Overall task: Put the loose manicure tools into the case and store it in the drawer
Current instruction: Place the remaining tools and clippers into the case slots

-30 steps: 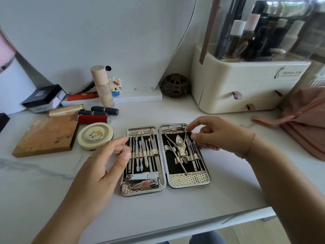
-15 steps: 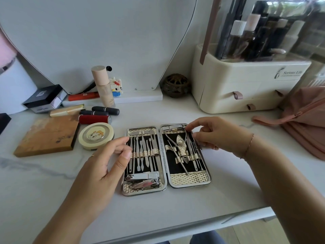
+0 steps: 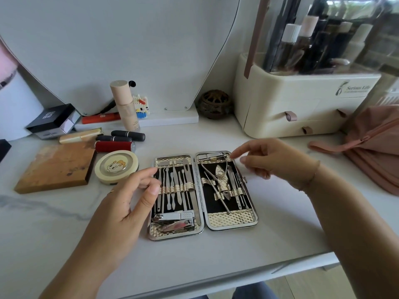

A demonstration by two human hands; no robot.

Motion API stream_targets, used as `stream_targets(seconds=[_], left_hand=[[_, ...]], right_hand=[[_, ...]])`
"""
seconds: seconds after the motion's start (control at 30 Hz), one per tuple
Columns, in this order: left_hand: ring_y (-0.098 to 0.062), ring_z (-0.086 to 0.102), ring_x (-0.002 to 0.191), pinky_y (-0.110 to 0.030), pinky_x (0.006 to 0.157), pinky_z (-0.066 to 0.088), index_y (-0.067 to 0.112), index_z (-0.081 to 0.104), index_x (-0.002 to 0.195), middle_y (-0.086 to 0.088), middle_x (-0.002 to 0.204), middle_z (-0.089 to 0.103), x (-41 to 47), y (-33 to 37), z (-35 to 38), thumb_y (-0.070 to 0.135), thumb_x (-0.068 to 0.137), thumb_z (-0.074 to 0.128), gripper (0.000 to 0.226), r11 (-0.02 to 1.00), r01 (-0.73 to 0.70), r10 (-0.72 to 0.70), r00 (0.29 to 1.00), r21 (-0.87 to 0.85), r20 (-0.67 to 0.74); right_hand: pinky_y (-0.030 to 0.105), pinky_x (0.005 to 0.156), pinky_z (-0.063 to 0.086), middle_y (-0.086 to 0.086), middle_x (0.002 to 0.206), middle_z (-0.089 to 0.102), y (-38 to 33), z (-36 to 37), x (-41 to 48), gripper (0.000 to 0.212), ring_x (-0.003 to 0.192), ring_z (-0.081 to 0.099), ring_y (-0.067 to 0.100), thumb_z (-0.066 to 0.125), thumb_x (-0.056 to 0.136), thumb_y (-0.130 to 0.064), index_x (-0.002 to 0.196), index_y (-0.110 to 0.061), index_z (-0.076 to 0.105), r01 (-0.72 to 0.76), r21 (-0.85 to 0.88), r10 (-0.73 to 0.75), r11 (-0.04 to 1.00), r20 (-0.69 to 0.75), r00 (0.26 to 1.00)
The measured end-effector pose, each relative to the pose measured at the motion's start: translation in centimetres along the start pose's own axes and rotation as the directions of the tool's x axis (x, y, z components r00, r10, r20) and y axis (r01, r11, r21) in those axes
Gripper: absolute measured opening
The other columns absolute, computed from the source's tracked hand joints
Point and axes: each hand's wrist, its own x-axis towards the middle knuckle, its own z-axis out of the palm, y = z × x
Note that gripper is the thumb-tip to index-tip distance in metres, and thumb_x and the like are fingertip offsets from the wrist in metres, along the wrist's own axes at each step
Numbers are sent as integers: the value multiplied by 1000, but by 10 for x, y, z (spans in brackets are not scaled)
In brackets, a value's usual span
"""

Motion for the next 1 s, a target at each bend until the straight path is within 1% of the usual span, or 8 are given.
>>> stream_targets(seconds=[0.1, 0.17, 0.3, 0.4, 0.6, 0.83, 0.9, 1.0], left_hand=[[13, 50, 107, -13, 81, 36, 44, 52, 118, 28, 107, 60, 0, 0, 1, 71, 74, 34, 55, 1000, -13, 13, 1000, 2, -9], [14, 50, 106, -13, 80, 36, 44, 52, 118, 28, 107, 60, 0, 0, 1, 71, 74, 34, 55, 1000, -16, 16, 1000, 7, -5], [14, 51, 105, -9, 80, 35, 44, 52, 118, 27, 106, 61, 1, 0, 0, 71, 74, 34, 54, 1000, -28, 28, 1000, 11, -8], [13, 51, 104, -6, 80, 35, 40, 53, 118, 27, 106, 61, 0, 1, 0, 69, 74, 36, 55, 999, -31, 31, 1000, -7, 1], [13, 52, 103, 2, 78, 33, 35, 54, 120, 20, 105, 64, 0, 3, 0, 46, 85, 45, 37, 1000, -16, 16, 1000, -2, 4], [10, 53, 105, 2, 79, 33, 34, 54, 120, 25, 103, 63, 0, 1, 0, 49, 88, 46, 36, 1000, -24, 24, 1000, -8, 6], [10, 52, 105, 2, 80, 32, 34, 54, 120, 27, 104, 61, 0, 1, 0, 50, 89, 46, 36, 1000, -25, 25, 1000, -4, 7], [8, 53, 106, -2, 83, 35, 33, 54, 120, 26, 105, 61, 1, 1, 1, 53, 89, 47, 38, 999, -41, 41, 999, -5, 2]], right_hand=[[13, 40, 35, -1, 53, 51, 3, -34, -7, 16, 41, 40, 6, 59, 86, 0, 85, -13, 68, 44, 105, -15, 993, -268, 963], [12, 41, 36, 2, 58, 53, 10, -56, -15, 11, 44, 42, 7, 66, 82, -3, 77, -13, 67, 15, 24, -4, 1000, -388, 921], [20, 58, 44, 2, 66, 62, 24, -61, -27, 7, 58, 49, 12, 77, 73, -17, 75, -15, 70, -163, -304, 43, 939, -365, 930], [22, 52, 36, -5, 58, 55, 30, -47, -27, 15, 53, 45, 10, 78, 70, -27, 76, -16, 70, -229, -442, 58, 867, -368, 928], [24, 58, 39, -3, 68, 61, 28, -30, -22, 13, 63, 52, 11, 75, 74, -26, 74, -15, 68, -276, -471, 58, 838, -425, 903], [20, 55, 36, -5, 66, 59, 27, -29, -22, 17, 64, 52, 11, 74, 75, -19, 64, -19, 61, -264, -470, 72, 842, -388, 919], [20, 55, 38, -2, 68, 64, 28, -28, -23, 13, 65, 57, 15, 74, 76, -18, 67, -18, 63, -214, -409, 24, 887, -421, 907], [13, 51, 42, -1, 64, 69, 12, -24, -21, 10, 54, 61, 6, 67, 81, -11, 73, -14, 64, -4, -210, -86, 978, -419, 904]])
